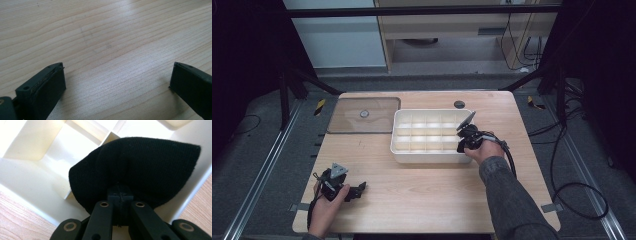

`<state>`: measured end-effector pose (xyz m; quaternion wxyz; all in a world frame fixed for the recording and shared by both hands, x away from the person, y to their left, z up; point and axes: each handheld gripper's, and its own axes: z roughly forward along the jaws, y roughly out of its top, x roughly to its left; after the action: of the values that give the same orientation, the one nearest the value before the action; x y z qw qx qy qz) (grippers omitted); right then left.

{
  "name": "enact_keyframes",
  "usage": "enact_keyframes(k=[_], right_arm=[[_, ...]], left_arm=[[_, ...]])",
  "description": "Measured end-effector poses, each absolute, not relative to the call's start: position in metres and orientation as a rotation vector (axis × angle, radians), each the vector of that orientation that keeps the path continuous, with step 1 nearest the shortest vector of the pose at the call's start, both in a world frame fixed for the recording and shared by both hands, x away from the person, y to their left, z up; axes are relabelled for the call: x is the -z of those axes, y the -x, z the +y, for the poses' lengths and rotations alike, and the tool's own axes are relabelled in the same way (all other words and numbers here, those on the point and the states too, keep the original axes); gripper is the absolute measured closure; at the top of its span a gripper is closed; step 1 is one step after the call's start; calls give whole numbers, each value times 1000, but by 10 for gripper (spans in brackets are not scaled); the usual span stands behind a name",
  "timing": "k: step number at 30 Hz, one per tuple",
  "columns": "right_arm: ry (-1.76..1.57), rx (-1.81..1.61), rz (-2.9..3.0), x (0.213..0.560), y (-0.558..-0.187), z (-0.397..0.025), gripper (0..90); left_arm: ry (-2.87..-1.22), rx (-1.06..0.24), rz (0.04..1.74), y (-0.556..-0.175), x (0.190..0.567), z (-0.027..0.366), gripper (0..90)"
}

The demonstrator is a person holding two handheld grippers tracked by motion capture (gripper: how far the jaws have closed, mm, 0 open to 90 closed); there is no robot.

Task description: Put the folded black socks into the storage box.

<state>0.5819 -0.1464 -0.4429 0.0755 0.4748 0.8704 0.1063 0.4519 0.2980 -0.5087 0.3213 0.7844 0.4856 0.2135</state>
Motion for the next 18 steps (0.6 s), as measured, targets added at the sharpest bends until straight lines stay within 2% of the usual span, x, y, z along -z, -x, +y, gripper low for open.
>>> enact_keyframes(k=[18], right_arm=[[-1427,-351,2619,438,-581,-150,900]], left_arm=[[-2066,-558,1270,-452,509,298,0]])
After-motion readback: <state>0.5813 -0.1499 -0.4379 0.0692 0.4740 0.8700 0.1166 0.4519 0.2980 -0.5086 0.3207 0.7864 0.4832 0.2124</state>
